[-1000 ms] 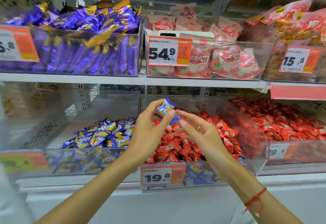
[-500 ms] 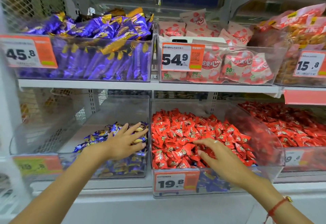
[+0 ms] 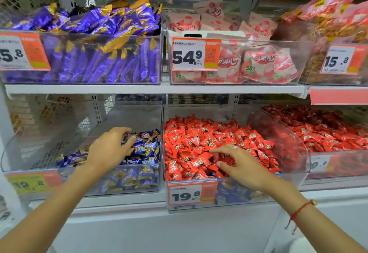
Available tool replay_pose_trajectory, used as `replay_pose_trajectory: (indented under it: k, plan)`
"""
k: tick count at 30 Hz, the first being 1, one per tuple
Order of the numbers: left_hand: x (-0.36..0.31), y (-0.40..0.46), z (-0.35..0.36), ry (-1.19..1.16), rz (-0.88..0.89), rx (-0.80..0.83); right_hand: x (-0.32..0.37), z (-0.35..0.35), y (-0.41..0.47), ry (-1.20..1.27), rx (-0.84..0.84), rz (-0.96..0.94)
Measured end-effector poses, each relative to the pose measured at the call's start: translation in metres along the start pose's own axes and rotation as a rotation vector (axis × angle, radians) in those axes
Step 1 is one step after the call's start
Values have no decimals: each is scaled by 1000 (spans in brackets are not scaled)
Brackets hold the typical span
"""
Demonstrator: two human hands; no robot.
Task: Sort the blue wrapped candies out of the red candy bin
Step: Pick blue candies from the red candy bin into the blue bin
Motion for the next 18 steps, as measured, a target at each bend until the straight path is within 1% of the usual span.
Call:
replay_pose_trajectory:
  k: [2, 3, 4, 6, 7, 9, 11, 13, 15, 18]
  plan:
    - [-34, -12, -24, -75, 81, -197, 1, -7, -3, -13, -30, -16]
    - [-53, -18, -34, -101, 113, -260, 0, -12, -4, -8, -44, -21]
    - [-73, -22, -42, -121, 147, -295, -3, -18, -5, 7, -60, -21]
    - [-112, -25, -48, -134, 236, -291, -16, -34, -8, 30, -109, 5]
    - [-131, -24, -46, -124, 283, -260, -26, -44, -10, 29, -148, 29]
    - [-165, -17, -30, -88, 399, -144, -48, -65, -17, -12, -265, 65]
    - [-199, -8, -3, -92, 559, 41, -67, -85, -27, -122, -435, 46]
    - [-232, 1, 32, -118, 726, 265, -84, -97, -36, -227, -544, 44]
    - [-261, 7, 65, -104, 856, 436, -104, -101, -40, -285, -571, 99]
    - [-300, 14, 112, -22, 1014, 545, -119, -96, -45, -278, -533, 86]
Point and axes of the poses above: each hand's wrist, its own y-axis towards the middle knuckle, its own z-axis out of the palm, x = y × z, the point moved 7 cm from there along y, towards the middle knuckle, and after that the axes turned 11 degrees about z, right-handed, at the moved point
